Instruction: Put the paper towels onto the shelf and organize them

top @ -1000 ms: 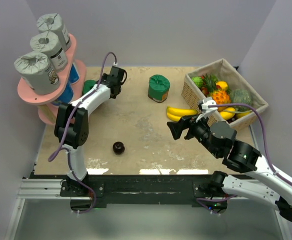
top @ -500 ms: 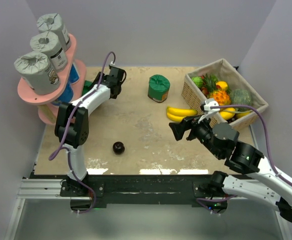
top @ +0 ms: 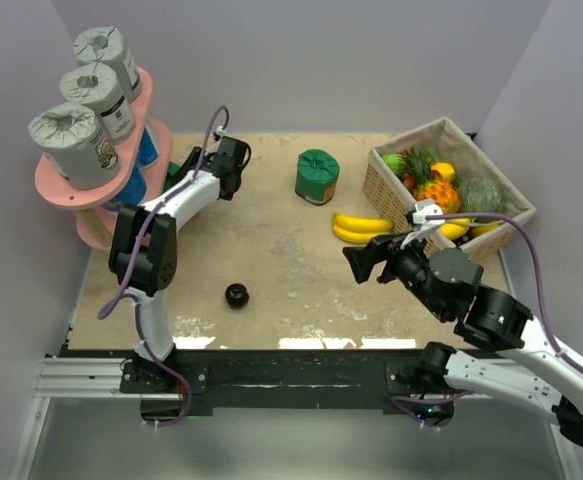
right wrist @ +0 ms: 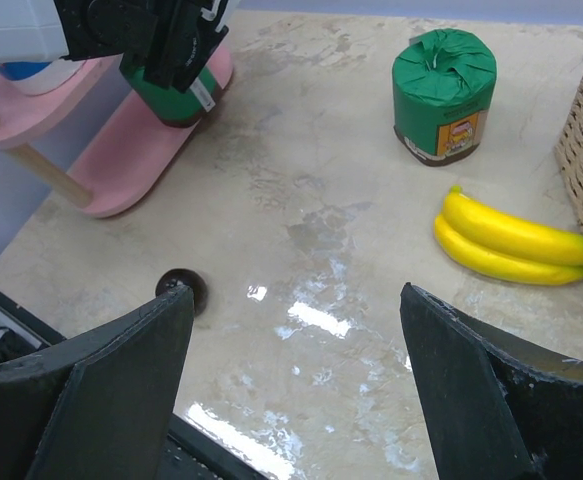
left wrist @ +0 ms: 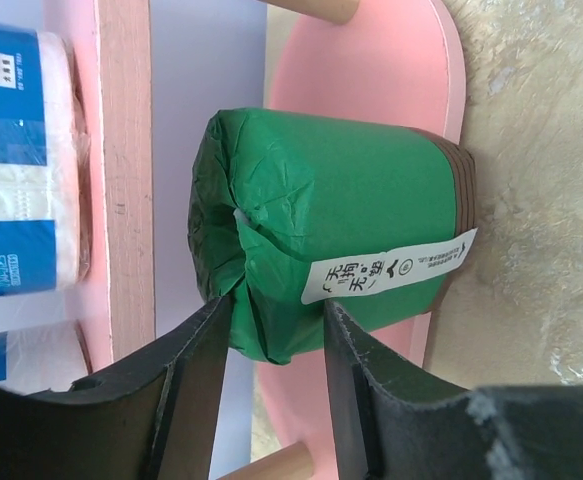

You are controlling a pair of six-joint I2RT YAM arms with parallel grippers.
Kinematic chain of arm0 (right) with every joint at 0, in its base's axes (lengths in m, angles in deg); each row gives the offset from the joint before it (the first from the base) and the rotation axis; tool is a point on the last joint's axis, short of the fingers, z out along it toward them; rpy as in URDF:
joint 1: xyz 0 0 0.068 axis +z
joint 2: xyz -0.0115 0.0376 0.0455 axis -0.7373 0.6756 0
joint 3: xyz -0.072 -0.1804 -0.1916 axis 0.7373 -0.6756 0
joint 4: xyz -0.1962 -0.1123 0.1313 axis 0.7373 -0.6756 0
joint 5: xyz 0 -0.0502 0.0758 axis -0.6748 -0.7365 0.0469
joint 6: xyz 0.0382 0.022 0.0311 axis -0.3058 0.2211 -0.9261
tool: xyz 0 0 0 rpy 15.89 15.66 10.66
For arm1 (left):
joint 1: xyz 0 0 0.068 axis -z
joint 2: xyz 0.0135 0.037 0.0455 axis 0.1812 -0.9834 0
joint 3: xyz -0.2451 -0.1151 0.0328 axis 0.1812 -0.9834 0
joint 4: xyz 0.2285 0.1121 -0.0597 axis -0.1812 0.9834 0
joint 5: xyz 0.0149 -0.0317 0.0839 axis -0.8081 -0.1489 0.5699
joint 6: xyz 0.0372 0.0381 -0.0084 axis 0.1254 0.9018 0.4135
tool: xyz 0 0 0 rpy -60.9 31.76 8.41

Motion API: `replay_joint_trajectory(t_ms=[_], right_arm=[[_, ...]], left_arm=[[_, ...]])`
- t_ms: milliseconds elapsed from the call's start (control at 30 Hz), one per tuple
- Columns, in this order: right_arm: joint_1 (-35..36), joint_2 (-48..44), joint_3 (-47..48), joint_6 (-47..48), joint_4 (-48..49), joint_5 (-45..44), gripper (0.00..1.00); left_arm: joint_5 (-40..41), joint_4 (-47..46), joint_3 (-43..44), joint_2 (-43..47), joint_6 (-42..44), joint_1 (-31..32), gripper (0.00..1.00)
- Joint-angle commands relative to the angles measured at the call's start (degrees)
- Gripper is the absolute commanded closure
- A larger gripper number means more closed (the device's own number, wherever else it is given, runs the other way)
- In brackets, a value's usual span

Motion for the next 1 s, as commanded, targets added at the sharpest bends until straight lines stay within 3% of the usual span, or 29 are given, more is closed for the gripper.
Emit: replay_joint_trajectory(t_ms=[0,200,567,967], right_arm=[[-0.13,-0.45,1.94,-0.15,0.29,-1.47,0.12],[-0.13,-0.36,0.54,-0.94,1.69,-0.33,0.12],[-0.04,-0.01,0.45,-1.82,2.57,0.99,0.12],[-0.13,1.13,-0.17,-1.56,3.72,0.99,0.12]], left_arm=[[-1.78,-0.67,0.89,3.99,-2.23,0.94,0.53],[-8.38,2.83,4.75,2.17,-4.77,4.81,0.54],[-7.94,1.17,8.28,-3.99,-3.2,0.86,0.58],[-2.32,1.25,6.96,-6.63,-2.41,-2.57,0.58]])
